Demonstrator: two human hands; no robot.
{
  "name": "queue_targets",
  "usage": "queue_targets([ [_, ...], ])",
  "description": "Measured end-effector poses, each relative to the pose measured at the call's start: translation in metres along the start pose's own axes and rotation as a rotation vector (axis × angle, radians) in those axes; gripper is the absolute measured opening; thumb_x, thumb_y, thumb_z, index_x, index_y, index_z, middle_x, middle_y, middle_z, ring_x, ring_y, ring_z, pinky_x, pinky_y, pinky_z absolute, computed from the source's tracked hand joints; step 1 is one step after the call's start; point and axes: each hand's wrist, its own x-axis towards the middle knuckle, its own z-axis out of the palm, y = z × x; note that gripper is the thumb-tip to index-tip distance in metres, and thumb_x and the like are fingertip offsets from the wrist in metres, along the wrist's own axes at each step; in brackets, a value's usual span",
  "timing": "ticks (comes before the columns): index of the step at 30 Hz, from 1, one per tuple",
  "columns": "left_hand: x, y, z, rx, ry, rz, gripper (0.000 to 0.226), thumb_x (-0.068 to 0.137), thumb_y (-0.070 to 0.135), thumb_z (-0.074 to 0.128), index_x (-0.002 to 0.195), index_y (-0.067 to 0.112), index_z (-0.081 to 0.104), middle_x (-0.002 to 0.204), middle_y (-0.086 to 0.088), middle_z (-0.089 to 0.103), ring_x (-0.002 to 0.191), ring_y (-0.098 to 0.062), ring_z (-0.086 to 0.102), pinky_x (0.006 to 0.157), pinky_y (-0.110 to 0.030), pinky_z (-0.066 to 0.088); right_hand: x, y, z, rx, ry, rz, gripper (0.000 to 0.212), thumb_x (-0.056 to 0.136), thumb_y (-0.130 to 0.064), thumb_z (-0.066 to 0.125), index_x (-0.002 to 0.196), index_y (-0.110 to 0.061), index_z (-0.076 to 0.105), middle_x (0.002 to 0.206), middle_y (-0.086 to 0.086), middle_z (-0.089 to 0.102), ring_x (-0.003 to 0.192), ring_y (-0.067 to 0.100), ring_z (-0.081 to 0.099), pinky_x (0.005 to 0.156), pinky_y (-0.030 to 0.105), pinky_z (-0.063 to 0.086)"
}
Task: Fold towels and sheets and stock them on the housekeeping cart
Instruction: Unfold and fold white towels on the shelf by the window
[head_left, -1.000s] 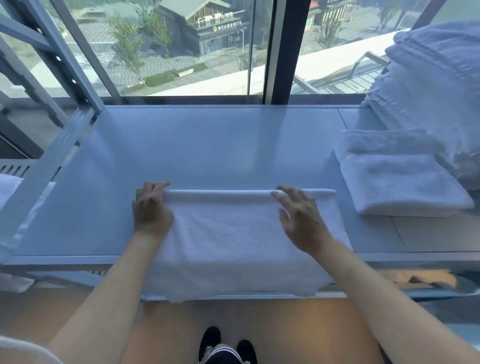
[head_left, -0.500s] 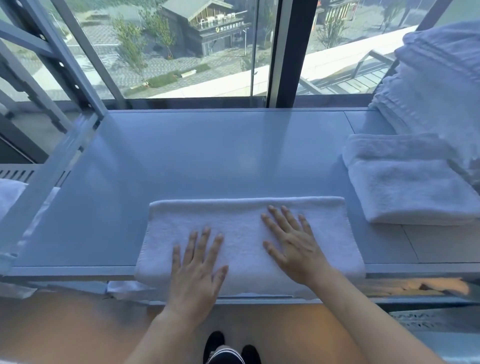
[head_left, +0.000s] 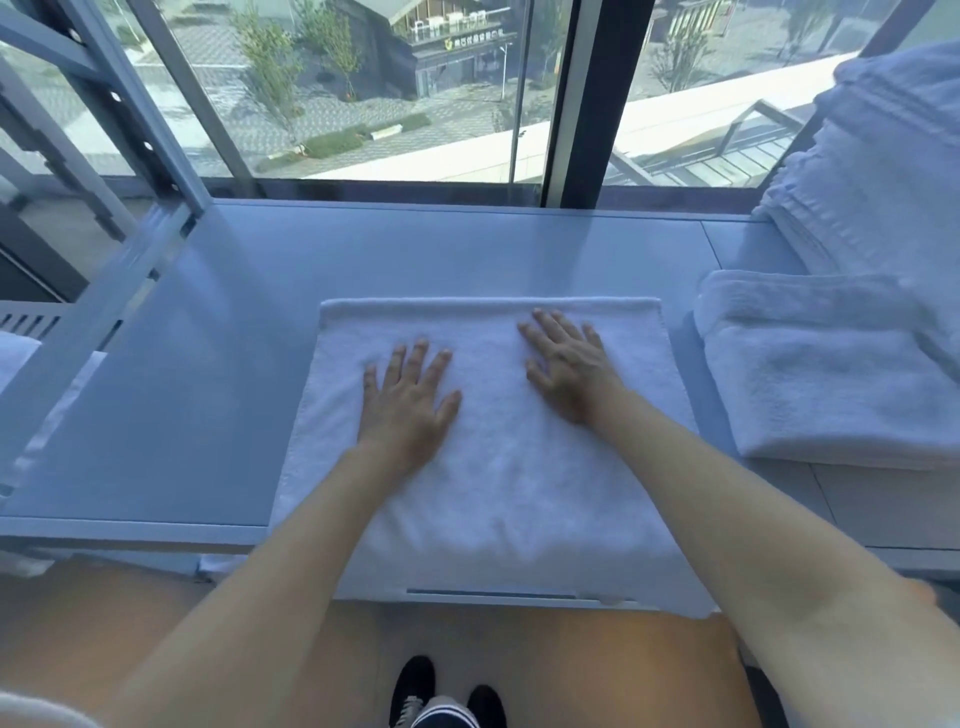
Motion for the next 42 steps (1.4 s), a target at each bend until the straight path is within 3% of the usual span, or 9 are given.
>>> queue_targets([
  [4, 0.019, -0.001, -0.003, -0.008, -0.011, 0.021, 0.066, 0.103, 0.059, 0.03, 0.163, 0.039, 0.014, 0.173, 0.008, 0.003, 0.159, -0.018, -0.002, 0.126, -0.055, -0.005, -0.017, -0.007, -0.005, 0.043, 0.076, 0.045, 0.061, 0.103, -0.032, 0.044, 0.161, -0.021, 0.028, 0.171, 0.002, 0.019, 0.157, 0.022, 0.016, 0.125, 0.053, 0.01],
  [9, 0.007, 0.007, -0.012, 0.07, 0.011, 0.033, 0.061, 0.106, 0.048, 0.032, 0.163, 0.031, 0.019, 0.173, 0.0, 0.009, 0.159, -0.026, 0.006, 0.123, -0.062, 0.004, -0.123, -0.016, 0.007, 0.205, 0.095, 0.066, 0.061, 0.104, -0.04, 0.041, 0.162, -0.03, 0.023, 0.172, -0.008, 0.007, 0.159, 0.018, 0.0, 0.125, 0.052, 0.002],
  [13, -0.05, 0.025, -0.029, 0.006, 0.195, 0.107, 0.049, 0.098, 0.021, 0.053, 0.147, 0.018, 0.052, 0.157, -0.008, 0.045, 0.145, -0.03, 0.041, 0.115, -0.063, 0.029, -0.179, -0.016, 0.015, 0.108, 0.015, 0.109, 0.062, 0.105, -0.046, 0.035, 0.163, -0.033, 0.015, 0.172, -0.013, -0.006, 0.158, 0.016, -0.012, 0.126, 0.053, -0.002],
  [17, -0.136, 0.009, -0.021, -0.081, 0.212, 0.058, 0.046, 0.089, 0.035, 0.046, 0.126, 0.019, 0.068, 0.136, -0.007, 0.063, 0.116, -0.034, 0.063, 0.094, -0.055, 0.049, -0.201, -0.009, 0.019, 0.057, -0.028, 0.146, 0.063, 0.107, -0.051, 0.03, 0.164, -0.038, 0.005, 0.169, -0.017, -0.015, 0.155, 0.012, -0.022, 0.126, 0.047, -0.011],
  [19, -0.163, -0.008, -0.013, -0.111, 0.177, 0.033, 0.055, 0.09, 0.042, 0.04, 0.133, 0.021, 0.067, 0.144, -0.007, 0.059, 0.125, -0.034, 0.059, 0.098, -0.054, 0.048, -0.206, -0.006, 0.02, 0.024, -0.034, 0.145, 0.063, 0.107, -0.054, 0.027, 0.163, -0.04, 0.001, 0.168, -0.019, -0.018, 0.154, 0.01, -0.024, 0.126, 0.045, -0.012],
  [23, -0.174, -0.025, -0.002, -0.146, 0.117, 0.066, 0.06, 0.097, 0.049, 0.033, 0.153, 0.034, 0.047, 0.164, 0.007, 0.035, 0.153, -0.021, 0.032, 0.119, -0.056, 0.029, -0.2, -0.006, 0.02, -0.004, -0.013, 0.138, 0.064, 0.106, -0.056, 0.028, 0.163, -0.04, 0.002, 0.168, -0.019, -0.016, 0.155, 0.01, -0.021, 0.126, 0.044, -0.01],
  [28, -0.125, -0.034, -0.004, -0.122, 0.113, 0.029, 0.06, 0.094, 0.053, 0.036, 0.15, 0.036, 0.05, 0.163, 0.005, 0.038, 0.15, -0.024, 0.035, 0.119, -0.054, 0.029, -0.162, 0.003, 0.016, 0.047, 0.002, 0.135, 0.07, 0.097, -0.062, 0.02, 0.163, -0.041, 0.013, 0.171, -0.018, -0.004, 0.157, 0.009, -0.012, 0.127, 0.046, -0.003],
  [33, -0.057, -0.032, -0.013, -0.088, 0.132, 0.007, 0.062, 0.091, 0.05, 0.039, 0.149, 0.032, 0.052, 0.162, -0.001, 0.041, 0.148, -0.028, 0.036, 0.12, -0.05, 0.026, -0.085, 0.025, 0.01, 0.019, 0.028, 0.171, 0.064, 0.101, -0.051, 0.042, 0.161, -0.039, 0.023, 0.171, -0.014, 0.01, 0.158, 0.013, 0.004, 0.125, 0.046, 0.004],
  [42, 0.005, -0.024, -0.028, -0.06, 0.111, 0.017, 0.051, 0.099, 0.034, 0.056, 0.15, 0.026, 0.05, 0.162, -0.004, 0.038, 0.15, -0.028, 0.031, 0.118, -0.052, 0.026, -0.04, 0.031, -0.004, 0.06, 0.059, 0.18, 0.059, 0.105, -0.04, 0.045, 0.161, -0.026, 0.03, 0.171, -0.003, 0.018, 0.157, 0.022, 0.013, 0.125, 0.051, 0.011],
])
